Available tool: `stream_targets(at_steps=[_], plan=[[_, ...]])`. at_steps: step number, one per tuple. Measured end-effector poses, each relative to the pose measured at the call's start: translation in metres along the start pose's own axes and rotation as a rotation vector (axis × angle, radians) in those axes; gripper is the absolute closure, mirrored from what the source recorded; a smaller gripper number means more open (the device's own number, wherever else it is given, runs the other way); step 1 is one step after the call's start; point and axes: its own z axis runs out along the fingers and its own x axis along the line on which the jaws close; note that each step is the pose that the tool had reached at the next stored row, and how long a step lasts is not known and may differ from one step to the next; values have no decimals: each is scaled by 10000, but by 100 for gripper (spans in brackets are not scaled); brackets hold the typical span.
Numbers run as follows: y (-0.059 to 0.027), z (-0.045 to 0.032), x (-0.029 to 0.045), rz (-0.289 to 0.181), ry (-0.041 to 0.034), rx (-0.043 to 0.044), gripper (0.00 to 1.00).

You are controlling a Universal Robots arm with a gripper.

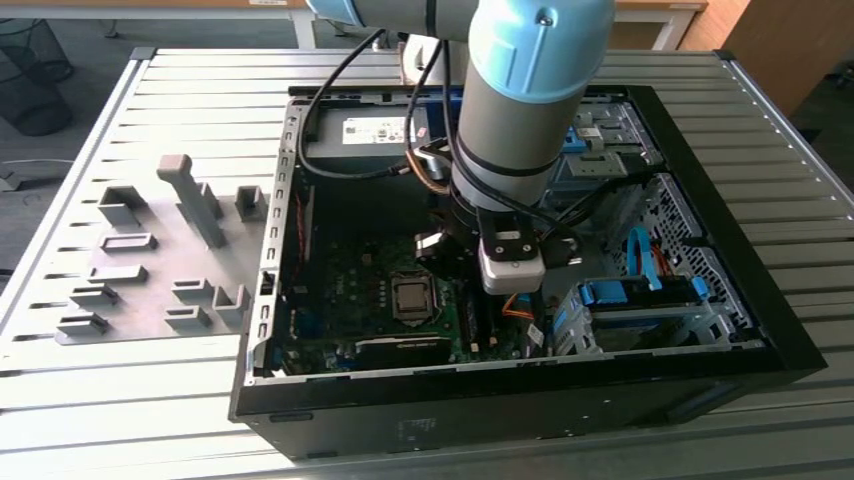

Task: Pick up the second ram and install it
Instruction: 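Insert the second ram into the second slot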

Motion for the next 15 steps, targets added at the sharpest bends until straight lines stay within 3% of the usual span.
stream_targets(at_steps=[15], plan=[[0,18,7,-10,0,-18,86]])
